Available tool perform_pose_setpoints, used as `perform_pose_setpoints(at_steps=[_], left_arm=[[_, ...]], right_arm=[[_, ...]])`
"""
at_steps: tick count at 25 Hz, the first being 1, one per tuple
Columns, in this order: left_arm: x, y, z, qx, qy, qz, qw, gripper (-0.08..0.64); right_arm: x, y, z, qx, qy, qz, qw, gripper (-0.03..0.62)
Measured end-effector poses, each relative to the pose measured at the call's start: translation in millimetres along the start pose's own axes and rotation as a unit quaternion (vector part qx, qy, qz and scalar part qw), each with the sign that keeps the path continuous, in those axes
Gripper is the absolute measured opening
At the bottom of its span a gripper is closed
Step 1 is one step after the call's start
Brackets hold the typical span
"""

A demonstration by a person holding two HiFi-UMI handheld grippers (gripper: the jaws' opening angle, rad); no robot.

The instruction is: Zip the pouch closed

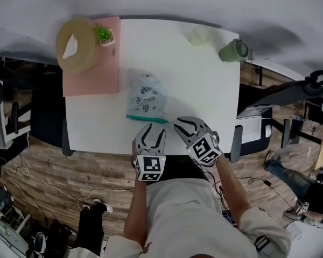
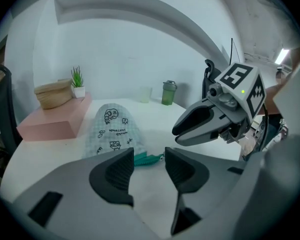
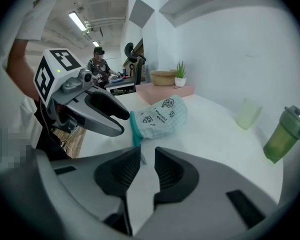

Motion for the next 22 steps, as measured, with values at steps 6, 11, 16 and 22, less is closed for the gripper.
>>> perform_pose_setpoints(at_steps=[6,11,16,22], left_arm=[[-13,-9,16,0.004,0.026,0.013,0.9996,0.172],[-21,-14,25,0.003,0.040,0.020,0.9990,0.167],[-27,-19,28,0.002,0.050,0.020,0.9986,0.163],[-30,-21,32,0.003,0.052,0.019,0.9985,0.161]], right_arm=[[-16,2,11,0.040,0.014,-0.034,0.999,0.064],[-27,3,15,0.072,0.022,-0.060,0.995,0.074],[-32,4,18,0.079,0.022,-0.078,0.994,0.006],[-30,9,13,0.049,-0.006,-0.104,0.993,0.005]])
Point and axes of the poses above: the fingertips, and each gripper's own axes: x backward along the fingers, y to its left, z out of its underside, the point moved 7 cm from there along x, backward along the fingers, and after that the axes turned 14 degrees about x, right-handed, at the moved point
